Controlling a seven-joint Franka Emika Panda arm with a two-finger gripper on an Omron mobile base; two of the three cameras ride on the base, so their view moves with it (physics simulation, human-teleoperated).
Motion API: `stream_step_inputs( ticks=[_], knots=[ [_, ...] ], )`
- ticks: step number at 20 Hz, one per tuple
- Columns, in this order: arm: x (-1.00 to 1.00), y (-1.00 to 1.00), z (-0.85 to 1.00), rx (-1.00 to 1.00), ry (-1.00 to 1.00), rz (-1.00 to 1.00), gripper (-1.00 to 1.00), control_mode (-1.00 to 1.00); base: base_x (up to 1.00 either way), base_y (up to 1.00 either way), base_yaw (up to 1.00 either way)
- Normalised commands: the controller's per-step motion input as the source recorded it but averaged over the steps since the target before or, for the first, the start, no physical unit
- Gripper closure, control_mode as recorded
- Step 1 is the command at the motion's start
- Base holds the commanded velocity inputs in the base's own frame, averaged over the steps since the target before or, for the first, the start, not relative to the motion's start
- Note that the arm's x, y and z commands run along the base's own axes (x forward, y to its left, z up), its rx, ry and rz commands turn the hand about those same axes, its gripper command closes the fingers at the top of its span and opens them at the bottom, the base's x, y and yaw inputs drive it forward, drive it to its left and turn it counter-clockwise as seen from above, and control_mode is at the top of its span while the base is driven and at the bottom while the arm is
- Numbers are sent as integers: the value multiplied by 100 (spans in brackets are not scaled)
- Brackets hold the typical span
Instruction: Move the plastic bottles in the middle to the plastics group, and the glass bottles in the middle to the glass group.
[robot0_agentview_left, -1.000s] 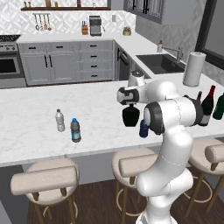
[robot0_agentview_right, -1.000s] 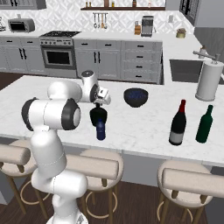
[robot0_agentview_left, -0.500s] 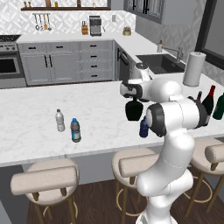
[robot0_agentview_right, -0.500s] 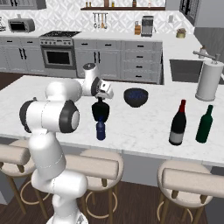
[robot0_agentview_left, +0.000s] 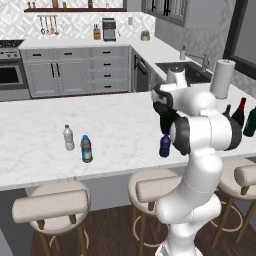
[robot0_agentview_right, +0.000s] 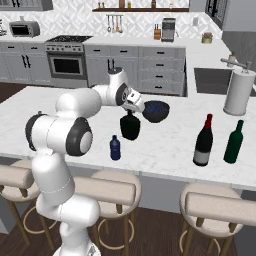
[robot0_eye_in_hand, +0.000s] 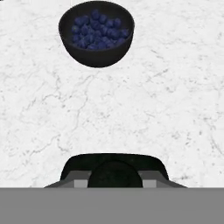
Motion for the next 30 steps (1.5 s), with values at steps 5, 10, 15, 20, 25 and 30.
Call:
stream_step_inputs(
  ticks=[5, 10, 15, 20, 25, 30],
  knots=[
    [-27, -100, 1, 0, 0, -19, 100, -100, 0, 0, 0],
    [-23, -98, 0, 0, 0, -21, 100, -100, 0, 0, 0],
    [-8, -88, 0, 0, 0, -22, 100, -100, 0, 0, 0],
    [0, -64, 0, 0, 0, -15, 100, -100, 0, 0, 0],
    [13, -45, 0, 0, 0, -7, 100, -100, 0, 0, 0],
    [9, -37, -3, 0, 0, -1, 100, -100, 0, 0, 0]
  ],
)
